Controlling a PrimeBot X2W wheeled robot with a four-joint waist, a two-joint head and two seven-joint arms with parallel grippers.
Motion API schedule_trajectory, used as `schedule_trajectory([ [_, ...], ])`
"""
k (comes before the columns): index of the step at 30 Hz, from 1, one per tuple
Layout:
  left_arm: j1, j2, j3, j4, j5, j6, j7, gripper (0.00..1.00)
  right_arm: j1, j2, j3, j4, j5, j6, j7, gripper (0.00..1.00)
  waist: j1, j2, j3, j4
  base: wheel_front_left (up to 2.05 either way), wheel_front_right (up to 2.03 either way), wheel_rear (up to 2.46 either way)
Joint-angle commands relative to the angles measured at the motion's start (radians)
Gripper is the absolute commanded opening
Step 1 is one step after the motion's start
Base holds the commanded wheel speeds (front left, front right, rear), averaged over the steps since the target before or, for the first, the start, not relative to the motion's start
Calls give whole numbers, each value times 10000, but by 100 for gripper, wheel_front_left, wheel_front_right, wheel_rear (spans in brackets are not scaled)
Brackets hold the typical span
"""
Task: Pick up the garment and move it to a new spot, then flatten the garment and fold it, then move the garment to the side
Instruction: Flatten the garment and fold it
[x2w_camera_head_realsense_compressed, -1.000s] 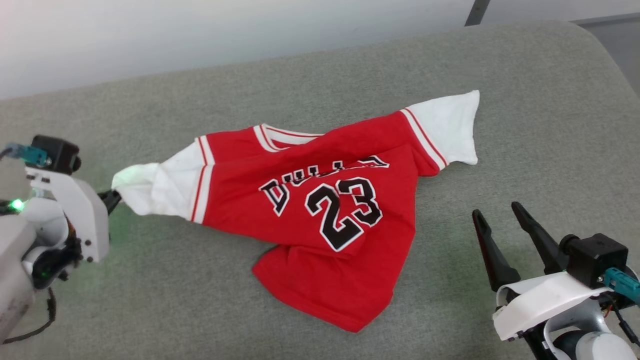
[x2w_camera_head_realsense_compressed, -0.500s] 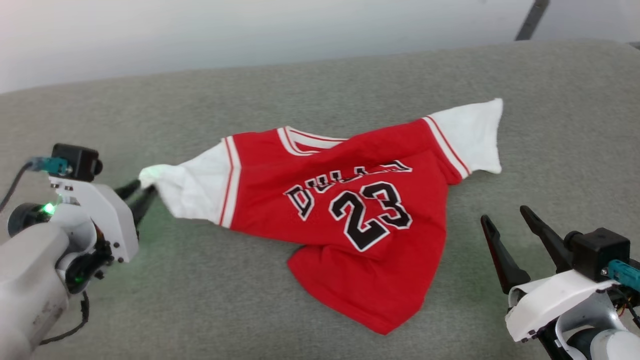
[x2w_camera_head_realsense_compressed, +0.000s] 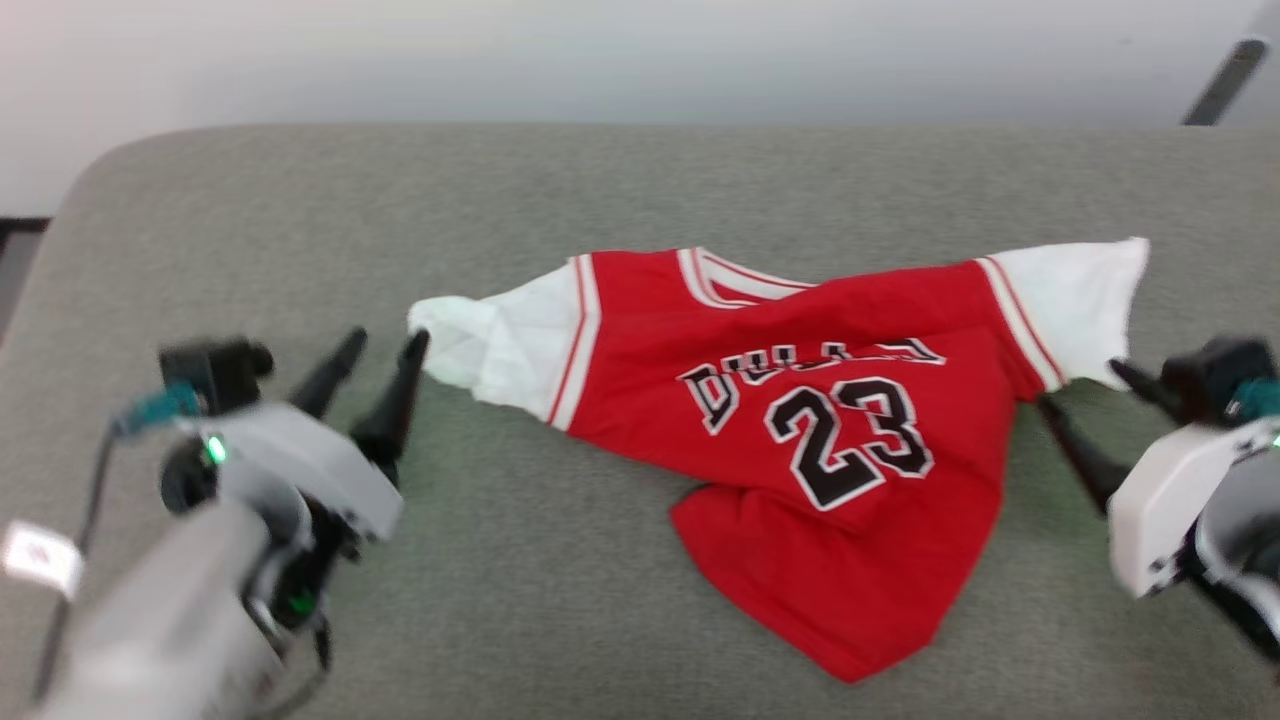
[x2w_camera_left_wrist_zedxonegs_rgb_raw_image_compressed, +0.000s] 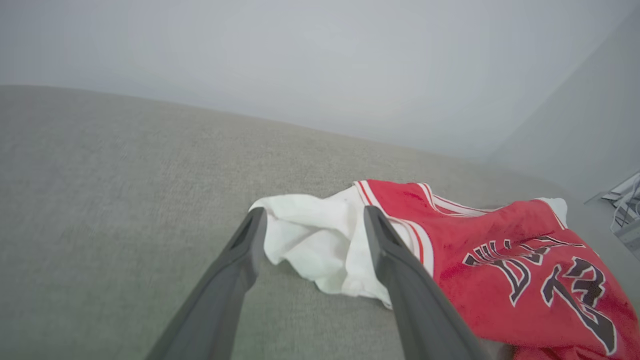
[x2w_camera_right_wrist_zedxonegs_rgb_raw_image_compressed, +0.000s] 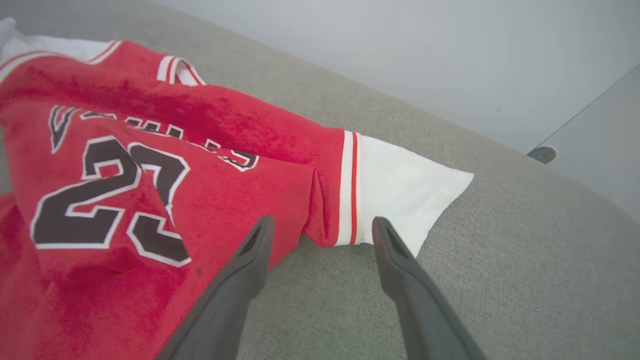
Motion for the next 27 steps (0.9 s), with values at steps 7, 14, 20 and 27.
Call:
schedule_trajectory([
  [7,3259,-1676,3832,-2289,3567,388,9,100,-2259,-2164,1709,1108,1640,-10,1470,100,0,0,503,1089,0,0,0],
  [14,4202,-2572,5251,-3001,5123,-73,8,100,-4122,-3482,3349,1990,2381,-10,2336,100,0,0,1104,1658,0,0,0],
  [20,4110,-3137,5804,-3325,6058,-426,7,100,-5692,-4496,5102,2551,2822,-10,2518,100,0,0,1823,2207,0,0,0],
  [27,3899,-3523,5908,-3564,6469,-558,7,100,-7354,-4762,6703,3149,2856,-10,2368,100,0,0,2534,2496,0,0,0],
])
